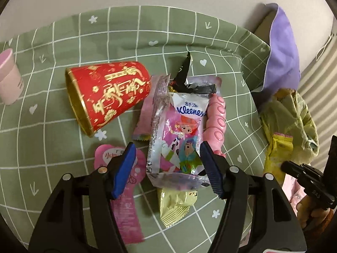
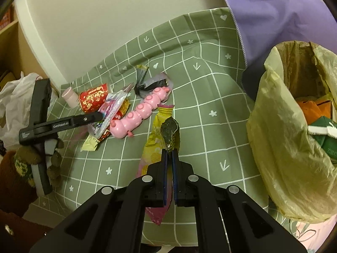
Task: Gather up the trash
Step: 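Grasp the Kleenex-printed pink wrapper with the left gripper while the right grasps a yellow wrapper, then carry both wrappers over the trash bag and open both grippers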
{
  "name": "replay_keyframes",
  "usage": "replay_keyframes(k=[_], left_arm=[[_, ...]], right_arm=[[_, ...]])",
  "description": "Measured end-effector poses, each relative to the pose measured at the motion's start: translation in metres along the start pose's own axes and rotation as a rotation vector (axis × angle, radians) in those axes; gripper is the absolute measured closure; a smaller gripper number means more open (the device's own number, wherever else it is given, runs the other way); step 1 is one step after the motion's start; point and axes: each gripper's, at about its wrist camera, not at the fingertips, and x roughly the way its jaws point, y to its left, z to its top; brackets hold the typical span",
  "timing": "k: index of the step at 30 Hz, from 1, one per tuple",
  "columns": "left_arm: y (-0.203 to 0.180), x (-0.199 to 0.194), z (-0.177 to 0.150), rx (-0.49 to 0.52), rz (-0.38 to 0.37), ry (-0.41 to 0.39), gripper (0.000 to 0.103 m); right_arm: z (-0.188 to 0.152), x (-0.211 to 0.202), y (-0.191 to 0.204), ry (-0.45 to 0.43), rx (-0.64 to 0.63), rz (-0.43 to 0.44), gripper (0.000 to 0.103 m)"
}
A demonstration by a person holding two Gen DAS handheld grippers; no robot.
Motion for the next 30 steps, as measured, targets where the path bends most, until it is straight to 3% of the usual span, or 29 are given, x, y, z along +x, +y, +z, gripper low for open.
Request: replay_keyframes(k=[4,6,9,12,23,30], left_arm=[[-0.009,0.007,0.006,-0.004,0.011,0.036,0.049],[-0.013,0.011,0.005,-0.01,0.018,0.071,0.065],[-0.021,0.004,0.002,0.02,0.032,0.068,0.081],[-0.028,-0.013,0.0,0.043,0.046,0.038,0.088],[-0.051,-0.074,0.01,0.064,0.022,-0.092,0.088],[-0.082,-0.1,0.027,0.109,-0.066,-0.159,0.088]], right_arm=[[-0.003,-0.003,0.002,-0.003,0.014,0.006,0.097],[-0.003,-0.005,0.004,-0.012,0.015,0.007,0.097],[-0.002,-0.011,0.008,-0.033,0.007,0.009,0.097],[-0.001,-0.015,0.011,-0.05,0.0,0.008,0.097],[0.016,-0.036,0.02,-0.146,-0.032,0.011,0.097],[0.037,-0.083,0.013,-0.271,-0.058,-0.026,0.097]])
